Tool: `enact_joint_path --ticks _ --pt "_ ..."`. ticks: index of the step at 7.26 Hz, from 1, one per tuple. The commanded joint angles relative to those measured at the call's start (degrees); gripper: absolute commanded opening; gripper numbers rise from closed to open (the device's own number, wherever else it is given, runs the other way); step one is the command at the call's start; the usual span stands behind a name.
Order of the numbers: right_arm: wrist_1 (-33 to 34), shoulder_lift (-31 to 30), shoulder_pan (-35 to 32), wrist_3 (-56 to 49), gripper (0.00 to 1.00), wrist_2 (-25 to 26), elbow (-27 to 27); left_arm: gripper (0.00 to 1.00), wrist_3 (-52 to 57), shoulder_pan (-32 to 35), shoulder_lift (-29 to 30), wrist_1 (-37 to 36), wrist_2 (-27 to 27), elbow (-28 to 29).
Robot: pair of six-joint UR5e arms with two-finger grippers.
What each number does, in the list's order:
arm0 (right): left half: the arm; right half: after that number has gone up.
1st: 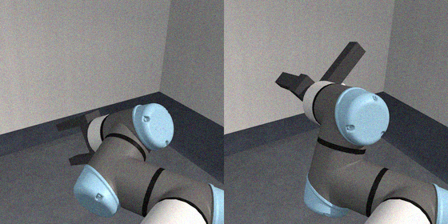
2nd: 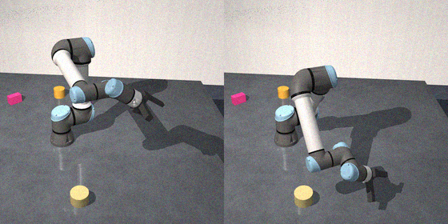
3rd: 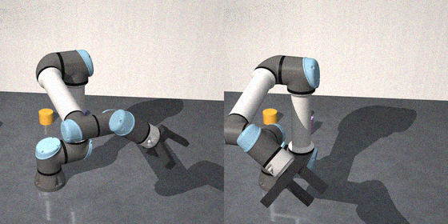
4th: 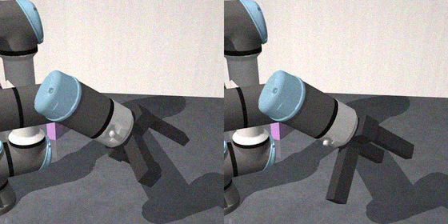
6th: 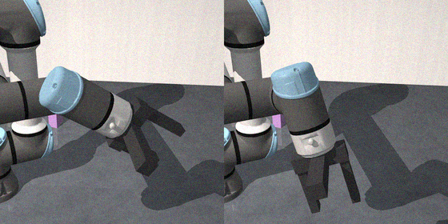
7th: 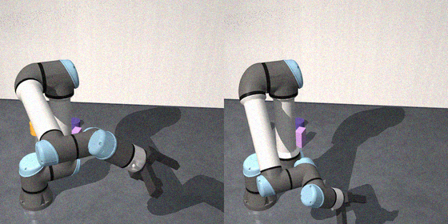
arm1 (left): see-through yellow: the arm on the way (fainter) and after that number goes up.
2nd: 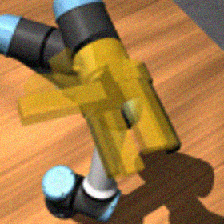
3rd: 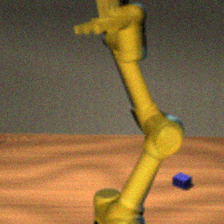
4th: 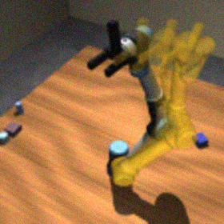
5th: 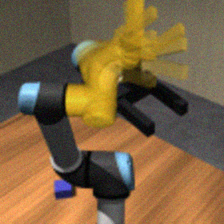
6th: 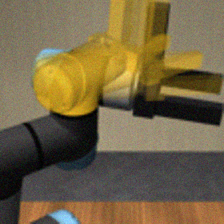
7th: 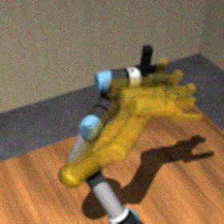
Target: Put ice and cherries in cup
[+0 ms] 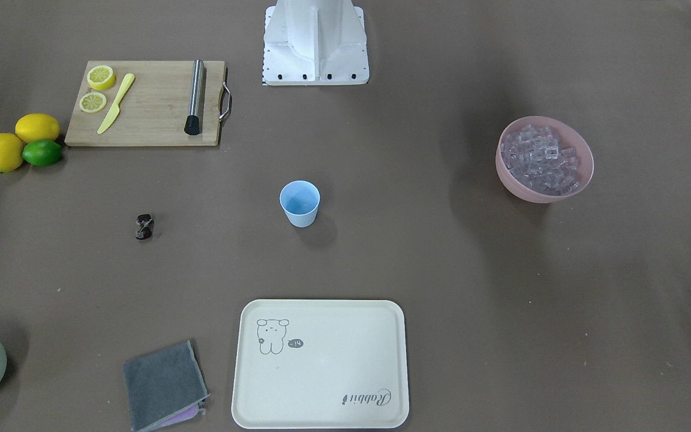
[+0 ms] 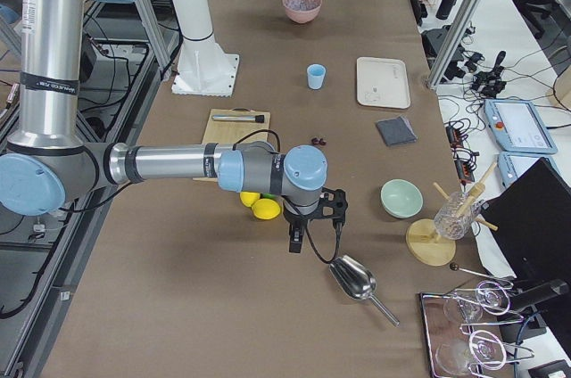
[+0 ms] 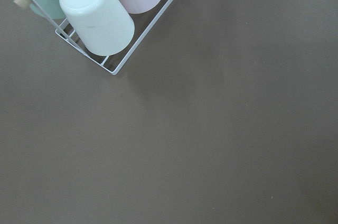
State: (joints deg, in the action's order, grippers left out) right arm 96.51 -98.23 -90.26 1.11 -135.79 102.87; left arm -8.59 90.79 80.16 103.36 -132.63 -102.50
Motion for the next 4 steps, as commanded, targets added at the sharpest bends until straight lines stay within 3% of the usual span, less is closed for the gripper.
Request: enact_joint_path --ticks 1,4 --pt "0.00 -0.03 0.00 -0.06 1.00 -0.01 0.14 0.98 0.06 0.00 -0.44 0.00 0.00 0.11" --pt "0.00 -0.03 0.00 -0.14 1.00 -0.01 0.23 0.98 0.06 0.00 -0.45 0.00 0.00 0.28"
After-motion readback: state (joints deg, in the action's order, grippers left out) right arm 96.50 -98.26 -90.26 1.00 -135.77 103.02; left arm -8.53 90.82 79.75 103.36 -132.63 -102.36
